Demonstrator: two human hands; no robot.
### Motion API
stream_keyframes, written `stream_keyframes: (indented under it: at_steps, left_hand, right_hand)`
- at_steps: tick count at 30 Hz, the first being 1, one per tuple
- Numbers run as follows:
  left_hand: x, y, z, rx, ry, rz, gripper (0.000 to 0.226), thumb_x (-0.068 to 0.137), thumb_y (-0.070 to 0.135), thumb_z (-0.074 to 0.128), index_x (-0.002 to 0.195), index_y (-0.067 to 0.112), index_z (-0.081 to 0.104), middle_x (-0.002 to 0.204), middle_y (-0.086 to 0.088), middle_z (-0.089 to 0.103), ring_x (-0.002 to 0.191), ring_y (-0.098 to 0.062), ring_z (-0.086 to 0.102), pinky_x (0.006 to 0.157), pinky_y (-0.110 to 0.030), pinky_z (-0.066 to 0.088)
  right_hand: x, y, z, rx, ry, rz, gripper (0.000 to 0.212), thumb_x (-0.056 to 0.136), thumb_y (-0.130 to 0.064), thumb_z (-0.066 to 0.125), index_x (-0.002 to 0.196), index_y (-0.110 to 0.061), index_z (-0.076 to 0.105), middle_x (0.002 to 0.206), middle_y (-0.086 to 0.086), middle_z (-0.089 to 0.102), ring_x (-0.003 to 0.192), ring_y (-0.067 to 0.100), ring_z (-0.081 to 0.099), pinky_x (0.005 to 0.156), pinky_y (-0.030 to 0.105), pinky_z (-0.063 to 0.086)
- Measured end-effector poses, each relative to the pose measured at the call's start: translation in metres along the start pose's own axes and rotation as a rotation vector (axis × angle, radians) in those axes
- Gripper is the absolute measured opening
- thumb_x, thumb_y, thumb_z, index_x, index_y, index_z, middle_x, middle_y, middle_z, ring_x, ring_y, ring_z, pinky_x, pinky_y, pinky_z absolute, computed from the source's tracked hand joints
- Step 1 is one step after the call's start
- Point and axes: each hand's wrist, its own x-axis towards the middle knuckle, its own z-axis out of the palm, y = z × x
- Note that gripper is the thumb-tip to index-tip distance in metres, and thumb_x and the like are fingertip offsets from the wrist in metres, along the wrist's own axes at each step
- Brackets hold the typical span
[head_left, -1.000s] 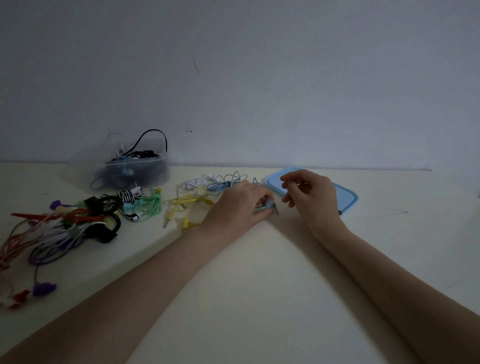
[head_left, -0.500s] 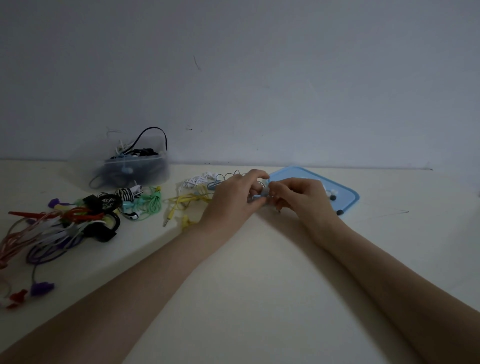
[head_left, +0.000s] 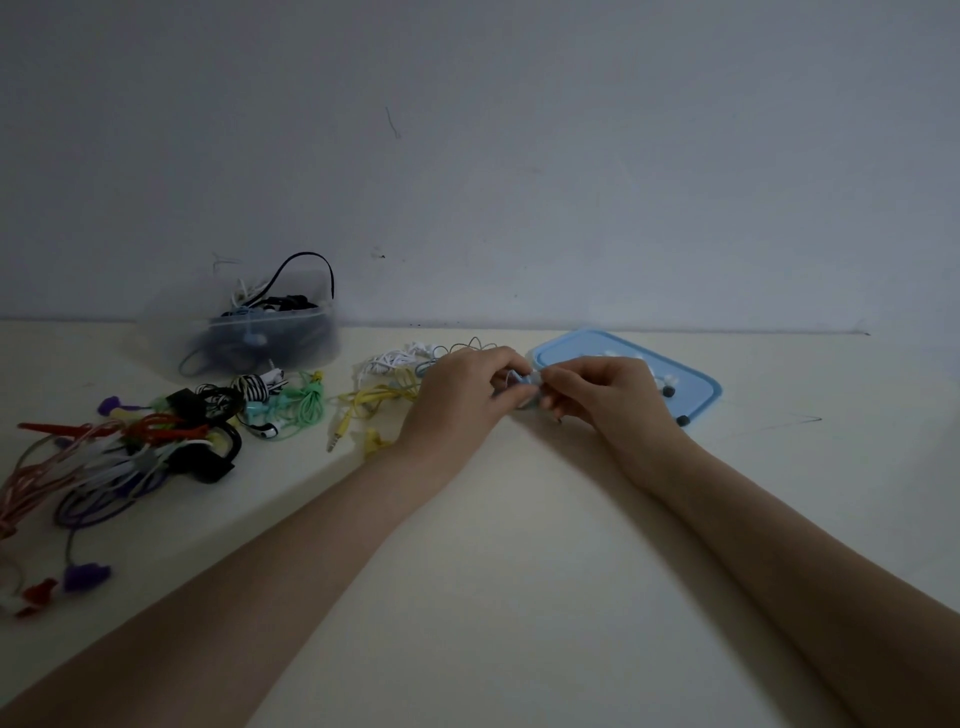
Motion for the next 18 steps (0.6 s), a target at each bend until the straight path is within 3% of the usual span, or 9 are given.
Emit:
stream_keyframes:
  at_steps: [3, 9, 13, 18]
  left_hand:
    - [-0.0003, -0.0002, -0.0013, -0.030, -0.005, -0.003, 0.013, 0.078, 0.016, 0.072, 0.090, 0.011, 0.070, 0.080, -0.001, 0.067, 0.062, 0.004, 0.049, 0.064, -0.007, 0.036]
    - [0.0008, -0.0007, -0.0005, -0.082, -0.041, -0.022, 0.015, 0.078, 0.010, 0.072, 0.093, 0.012, 0.070, 0.084, -0.001, 0.069, 0.071, -0.009, 0.059, 0.071, -0.017, 0.046]
    - [0.0010, -0.0026, -0.0012, -0.113, -0.003, -0.053, 0.013, 0.077, 0.009, 0.072, 0.090, 0.012, 0.070, 0.080, -0.001, 0.068, 0.069, -0.007, 0.060, 0.068, -0.008, 0.044]
    - [0.0009, -0.0035, -0.0012, -0.092, -0.003, -0.030, 0.013, 0.075, 0.010, 0.074, 0.087, 0.012, 0.071, 0.080, -0.003, 0.070, 0.069, -0.013, 0.060, 0.067, -0.012, 0.042]
  right_hand:
    - [-0.0005, -0.0004, -0.0018, 0.010, -0.031, 0.023, 0.013, 0.088, -0.003, 0.059, 0.084, 0.005, 0.069, 0.073, 0.017, 0.064, 0.063, 0.016, 0.057, 0.065, 0.019, 0.052]
    - [-0.0010, -0.0011, -0.0027, 0.046, -0.038, 0.047, 0.013, 0.088, -0.001, 0.058, 0.082, -0.001, 0.070, 0.071, 0.013, 0.065, 0.062, 0.014, 0.059, 0.067, 0.018, 0.054]
    - [-0.0001, -0.0021, -0.0032, 0.080, -0.049, 0.075, 0.016, 0.087, -0.002, 0.058, 0.078, -0.007, 0.071, 0.064, 0.004, 0.068, 0.060, 0.010, 0.060, 0.070, 0.019, 0.054]
    - [-0.0002, -0.0014, -0.0053, 0.112, -0.071, 0.100, 0.013, 0.087, -0.001, 0.057, 0.085, 0.001, 0.069, 0.068, 0.008, 0.066, 0.060, 0.010, 0.058, 0.069, 0.018, 0.053]
